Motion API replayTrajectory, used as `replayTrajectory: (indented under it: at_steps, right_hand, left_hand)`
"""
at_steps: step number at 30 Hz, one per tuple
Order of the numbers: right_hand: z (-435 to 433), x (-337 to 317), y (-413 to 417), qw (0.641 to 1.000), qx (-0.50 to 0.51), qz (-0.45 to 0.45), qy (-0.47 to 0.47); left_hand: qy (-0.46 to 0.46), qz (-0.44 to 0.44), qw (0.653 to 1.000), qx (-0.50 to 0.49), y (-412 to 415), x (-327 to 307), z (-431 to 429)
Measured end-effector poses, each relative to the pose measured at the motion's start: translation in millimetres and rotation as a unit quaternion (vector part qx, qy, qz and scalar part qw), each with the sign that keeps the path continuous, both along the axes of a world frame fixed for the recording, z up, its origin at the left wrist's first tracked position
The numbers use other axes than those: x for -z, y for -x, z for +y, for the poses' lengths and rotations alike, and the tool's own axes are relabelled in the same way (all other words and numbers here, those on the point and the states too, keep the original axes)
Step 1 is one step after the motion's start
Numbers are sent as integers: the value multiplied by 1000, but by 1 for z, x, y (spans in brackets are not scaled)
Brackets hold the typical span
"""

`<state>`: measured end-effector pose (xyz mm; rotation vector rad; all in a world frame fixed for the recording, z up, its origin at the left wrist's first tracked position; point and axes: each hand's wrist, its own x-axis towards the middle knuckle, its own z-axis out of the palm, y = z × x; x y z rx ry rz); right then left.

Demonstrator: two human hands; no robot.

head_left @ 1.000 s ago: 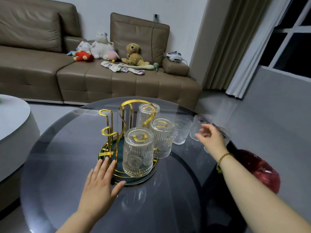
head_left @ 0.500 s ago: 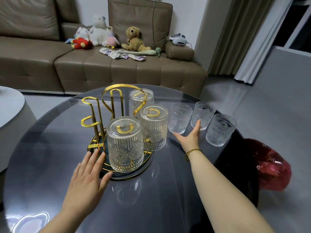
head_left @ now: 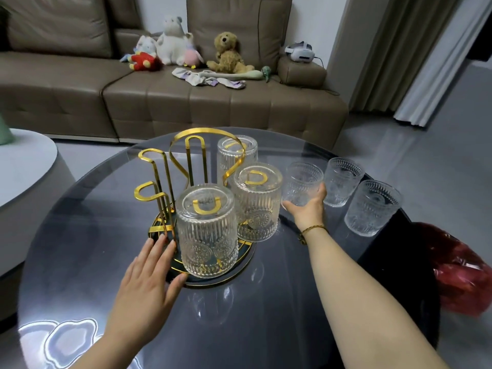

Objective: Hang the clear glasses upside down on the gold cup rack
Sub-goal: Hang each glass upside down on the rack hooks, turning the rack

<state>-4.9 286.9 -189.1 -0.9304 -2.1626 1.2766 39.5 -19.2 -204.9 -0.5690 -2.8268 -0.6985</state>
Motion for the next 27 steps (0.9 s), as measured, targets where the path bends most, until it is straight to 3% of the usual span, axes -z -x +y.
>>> replayTrajectory:
  at_steps: [6,14,18,27]
  right_hand:
    - [-4,-16,-12,997,-23,70,12]
    - [-10,-110,-48,981,-94,160,-49]
    - [-19,-156,-59,971,-160,145,-101]
    - [-63,-228,-26,944,-250,64,-206]
  left_hand:
    - [4,-8,1000,5,1,-3,1]
    - [-24,-45,998,21,-3,-9,-4]
    - [-89,-64,994,11,-5,-13,-11]
    - [47,-58,993,90,3,-8,-33]
